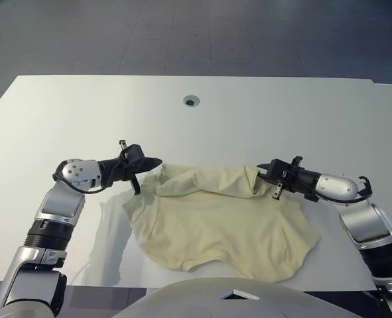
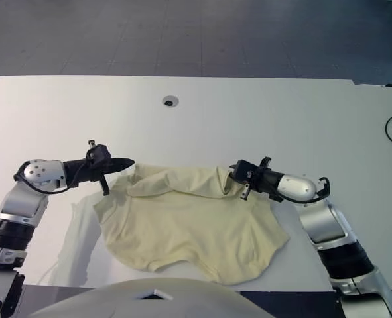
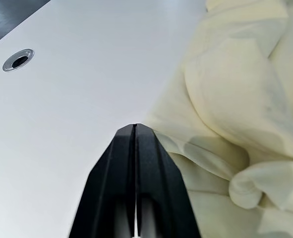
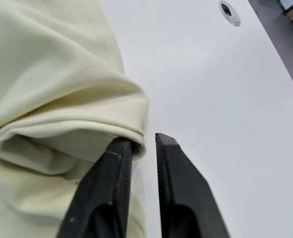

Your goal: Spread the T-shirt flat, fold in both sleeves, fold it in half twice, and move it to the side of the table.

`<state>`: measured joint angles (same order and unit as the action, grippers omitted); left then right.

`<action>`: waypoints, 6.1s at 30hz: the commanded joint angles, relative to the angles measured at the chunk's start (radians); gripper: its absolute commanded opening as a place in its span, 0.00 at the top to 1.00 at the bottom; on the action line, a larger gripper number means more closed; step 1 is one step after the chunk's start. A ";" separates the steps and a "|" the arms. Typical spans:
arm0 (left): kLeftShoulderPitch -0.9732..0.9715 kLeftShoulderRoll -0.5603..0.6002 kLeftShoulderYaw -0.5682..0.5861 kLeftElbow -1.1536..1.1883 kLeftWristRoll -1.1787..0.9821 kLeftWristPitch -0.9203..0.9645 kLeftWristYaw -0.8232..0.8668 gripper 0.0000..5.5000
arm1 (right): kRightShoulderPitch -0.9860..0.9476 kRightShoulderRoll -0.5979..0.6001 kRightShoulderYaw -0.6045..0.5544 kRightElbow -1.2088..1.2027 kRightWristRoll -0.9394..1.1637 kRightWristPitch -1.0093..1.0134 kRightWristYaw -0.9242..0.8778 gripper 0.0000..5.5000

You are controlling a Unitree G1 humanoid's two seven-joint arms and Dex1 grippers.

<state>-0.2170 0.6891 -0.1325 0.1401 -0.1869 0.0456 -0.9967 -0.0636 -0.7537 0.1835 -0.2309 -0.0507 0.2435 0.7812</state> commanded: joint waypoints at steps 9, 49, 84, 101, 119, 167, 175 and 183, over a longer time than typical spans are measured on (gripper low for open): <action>-0.020 -0.004 0.037 -0.004 -0.007 -0.023 -0.001 1.00 | -0.060 0.042 -0.028 0.057 -0.036 -0.203 -0.063 1.00; 0.084 -0.043 -0.204 0.048 0.198 -0.153 -0.104 1.00 | -0.892 0.178 0.245 1.551 -0.643 -0.555 -0.802 0.65; -0.164 0.020 0.050 0.196 0.089 -0.249 0.031 0.49 | 0.109 -0.098 0.032 -0.110 0.060 -0.001 0.137 0.02; -0.436 -0.139 -0.141 0.936 0.431 -0.783 0.215 0.02 | 0.175 -0.100 0.048 -0.209 0.047 0.035 0.161 0.02; -0.541 -0.266 -0.228 1.139 0.588 -0.751 0.560 0.02 | 0.177 -0.101 0.050 -0.191 0.026 0.019 0.155 0.02; 0.155 0.078 0.026 -0.101 -0.006 -0.253 0.195 0.02 | 0.180 -0.128 -0.267 -0.294 0.285 0.142 0.143 0.02; 0.157 -0.003 -0.035 -0.122 0.134 -0.203 0.249 0.02 | 0.138 -0.129 -0.160 -0.173 0.052 0.059 0.026 0.02; 0.077 -0.095 -0.065 -0.024 0.211 -0.247 0.297 0.02 | -0.043 0.007 -0.038 0.054 -0.115 -0.017 -0.137 0.02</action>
<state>-0.1170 0.6063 -0.1878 0.0833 -0.0042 -0.1843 -0.7139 -0.0674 -0.7780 0.1159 -0.2343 -0.1360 0.2451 0.6707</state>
